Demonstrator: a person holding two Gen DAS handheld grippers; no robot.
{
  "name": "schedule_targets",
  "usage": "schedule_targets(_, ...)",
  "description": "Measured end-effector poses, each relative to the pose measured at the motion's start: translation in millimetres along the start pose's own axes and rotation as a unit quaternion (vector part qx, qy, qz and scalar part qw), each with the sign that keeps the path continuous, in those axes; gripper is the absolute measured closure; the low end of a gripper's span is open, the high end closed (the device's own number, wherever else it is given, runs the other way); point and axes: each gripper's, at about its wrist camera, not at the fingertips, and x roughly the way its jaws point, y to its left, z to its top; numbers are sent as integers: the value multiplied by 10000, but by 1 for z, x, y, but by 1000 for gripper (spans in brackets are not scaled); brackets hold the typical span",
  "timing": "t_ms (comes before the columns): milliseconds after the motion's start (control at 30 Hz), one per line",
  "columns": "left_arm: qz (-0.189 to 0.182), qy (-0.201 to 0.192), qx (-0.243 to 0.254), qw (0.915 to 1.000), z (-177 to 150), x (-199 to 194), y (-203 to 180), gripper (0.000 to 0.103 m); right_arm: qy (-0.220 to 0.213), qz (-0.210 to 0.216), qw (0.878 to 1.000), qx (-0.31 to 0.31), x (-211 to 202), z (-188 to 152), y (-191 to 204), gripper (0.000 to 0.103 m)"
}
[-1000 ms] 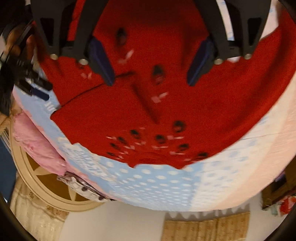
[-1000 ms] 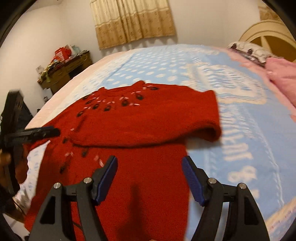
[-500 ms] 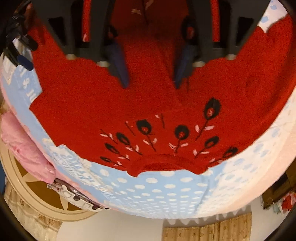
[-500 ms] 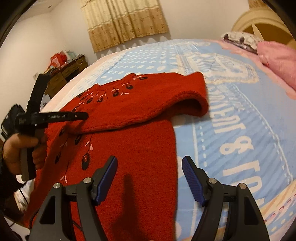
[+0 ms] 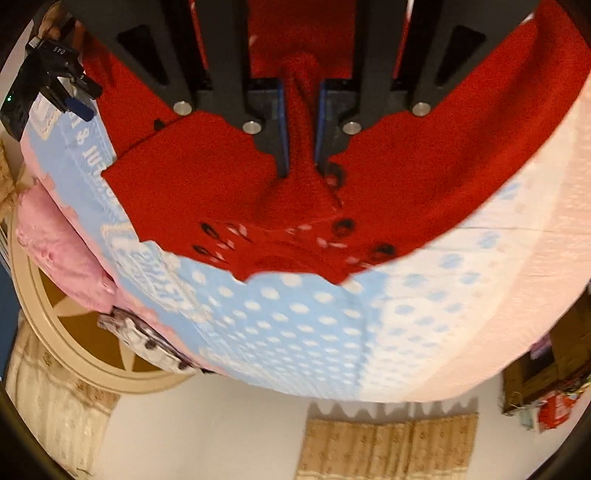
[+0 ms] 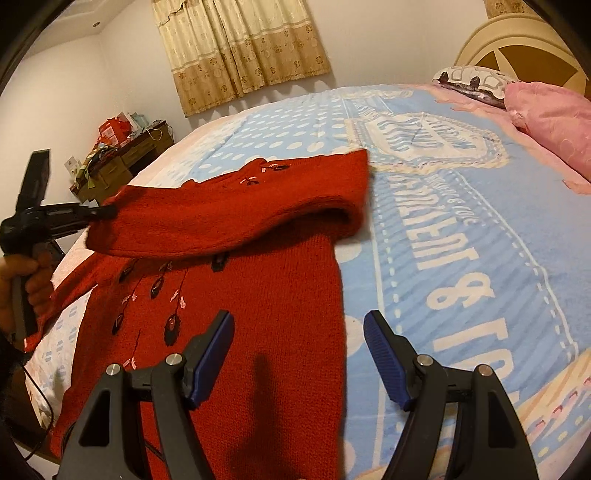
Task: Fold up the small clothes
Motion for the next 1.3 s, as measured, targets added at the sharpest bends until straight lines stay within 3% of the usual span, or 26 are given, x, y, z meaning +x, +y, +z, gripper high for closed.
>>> schedule_targets(233,125,-68,-348,9993,-8,-15,39,91,34,-28,10000,12,1,0,0,30)
schedule_targets(600,344,316,-698,9965,-38,14,64,90,185,-21,9998,66,7,0,-2,29)
schedule_targets(667,499,357,-626,9962,-42,20,63,82,192,-25,9998,60,7,0,-2,29)
schedule_targets(767,749,429,-476,9951,-47,26,63,77,207,-19,9998,55,7,0,-2,28)
schedule_targets(900,1041,293,-104,9941,-58,19,55,69,230,-9,9997,53,8,-1,-1,27)
schedule_targets(1000,1208,179,46,9925,-62,14,53,55,221,-13,9997,45,7,0,0,27)
schedule_targets(1067,1302,104,139,9913,-61,10,51,55,211,-84,9997,6,4,3,1,26)
schedule_targets(1233,1710,-199,468,9840,-54,1,46,33,313,72,9969,-719,-9,31,27,26)
schedule_targets(1300,1819,-134,473,9821,-51,6,47,33,402,235,9927,-1111,-5,52,42,26)
